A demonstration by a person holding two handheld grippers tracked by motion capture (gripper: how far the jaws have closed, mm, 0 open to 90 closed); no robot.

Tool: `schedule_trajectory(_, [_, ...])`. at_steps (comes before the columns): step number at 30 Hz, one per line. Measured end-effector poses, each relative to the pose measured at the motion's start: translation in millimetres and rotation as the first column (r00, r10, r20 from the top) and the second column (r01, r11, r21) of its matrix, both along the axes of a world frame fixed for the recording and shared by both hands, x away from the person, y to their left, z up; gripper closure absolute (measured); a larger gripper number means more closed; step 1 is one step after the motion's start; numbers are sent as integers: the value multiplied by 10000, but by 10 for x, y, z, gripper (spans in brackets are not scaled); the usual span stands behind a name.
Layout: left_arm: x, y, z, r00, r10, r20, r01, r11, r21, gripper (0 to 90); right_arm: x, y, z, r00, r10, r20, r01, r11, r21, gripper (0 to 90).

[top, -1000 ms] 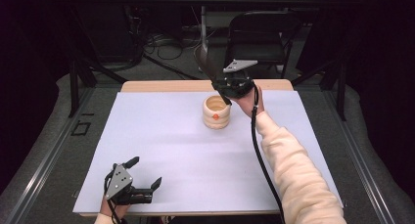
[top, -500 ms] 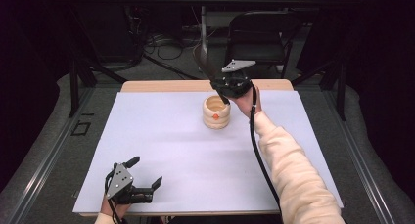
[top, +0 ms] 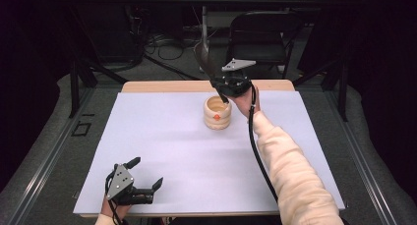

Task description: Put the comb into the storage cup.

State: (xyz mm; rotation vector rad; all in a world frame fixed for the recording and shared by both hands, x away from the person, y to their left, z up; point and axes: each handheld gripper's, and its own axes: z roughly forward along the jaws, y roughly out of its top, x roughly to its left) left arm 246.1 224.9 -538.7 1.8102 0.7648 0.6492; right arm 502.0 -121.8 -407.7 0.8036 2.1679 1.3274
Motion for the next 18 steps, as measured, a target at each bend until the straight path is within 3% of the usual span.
schedule_trajectory(18, [-5,-2,2,10000,4,14,-4,10000,-16,2,35,118,-96,9998,188,-57,-187,9997,137,720])
